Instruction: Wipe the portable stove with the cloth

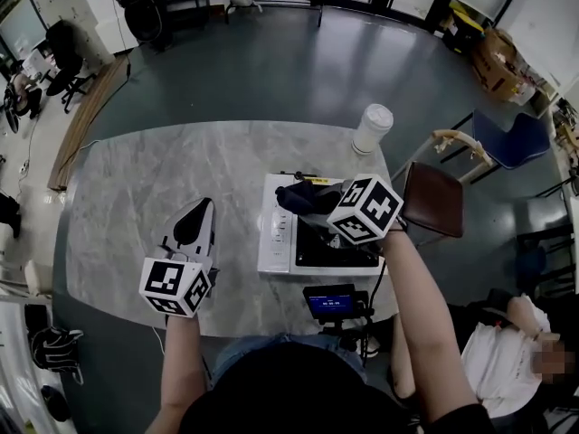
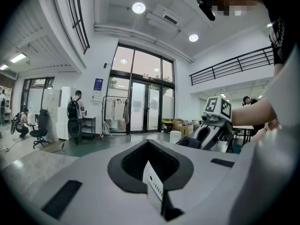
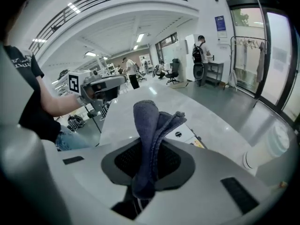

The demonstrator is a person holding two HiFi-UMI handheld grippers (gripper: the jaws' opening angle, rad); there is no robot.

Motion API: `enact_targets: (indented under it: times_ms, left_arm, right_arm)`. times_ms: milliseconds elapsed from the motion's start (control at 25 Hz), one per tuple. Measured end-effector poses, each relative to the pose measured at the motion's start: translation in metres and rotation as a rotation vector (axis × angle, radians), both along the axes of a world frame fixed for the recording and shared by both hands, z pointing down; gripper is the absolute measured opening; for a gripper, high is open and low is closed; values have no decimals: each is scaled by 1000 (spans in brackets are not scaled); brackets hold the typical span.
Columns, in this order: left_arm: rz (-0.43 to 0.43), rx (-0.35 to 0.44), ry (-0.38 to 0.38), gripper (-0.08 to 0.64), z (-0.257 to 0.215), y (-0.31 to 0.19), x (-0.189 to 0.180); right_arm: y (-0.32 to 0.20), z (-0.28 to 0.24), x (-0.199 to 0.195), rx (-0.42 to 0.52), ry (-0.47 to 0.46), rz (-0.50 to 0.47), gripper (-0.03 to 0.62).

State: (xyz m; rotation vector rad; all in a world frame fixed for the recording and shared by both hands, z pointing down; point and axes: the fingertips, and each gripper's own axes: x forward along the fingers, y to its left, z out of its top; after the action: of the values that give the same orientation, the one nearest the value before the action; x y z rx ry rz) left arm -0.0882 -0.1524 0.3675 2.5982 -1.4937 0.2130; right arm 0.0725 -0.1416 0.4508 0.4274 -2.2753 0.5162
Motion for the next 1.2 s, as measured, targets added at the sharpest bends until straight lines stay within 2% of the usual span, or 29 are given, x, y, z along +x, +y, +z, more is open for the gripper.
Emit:
enact_targets:
  times_ms: [280,600,920,1200]
  left_arm:
    - [-7,-38,-21,-3,12,-11,16]
    - [-22,-80,-45,-3,24,-27,14]
    - [-42,-118,-57,-3,37,-34,8]
    - [-48,-129,-59,-3,40,-33,3]
  right_arm:
    - [-53,29,46,-43,77,82,74]
    - [-100,66,53,-88,198,98,74]
    - [-107,104,42,-243,256,74,74]
    - [-113,113,42,-391,231,190,74]
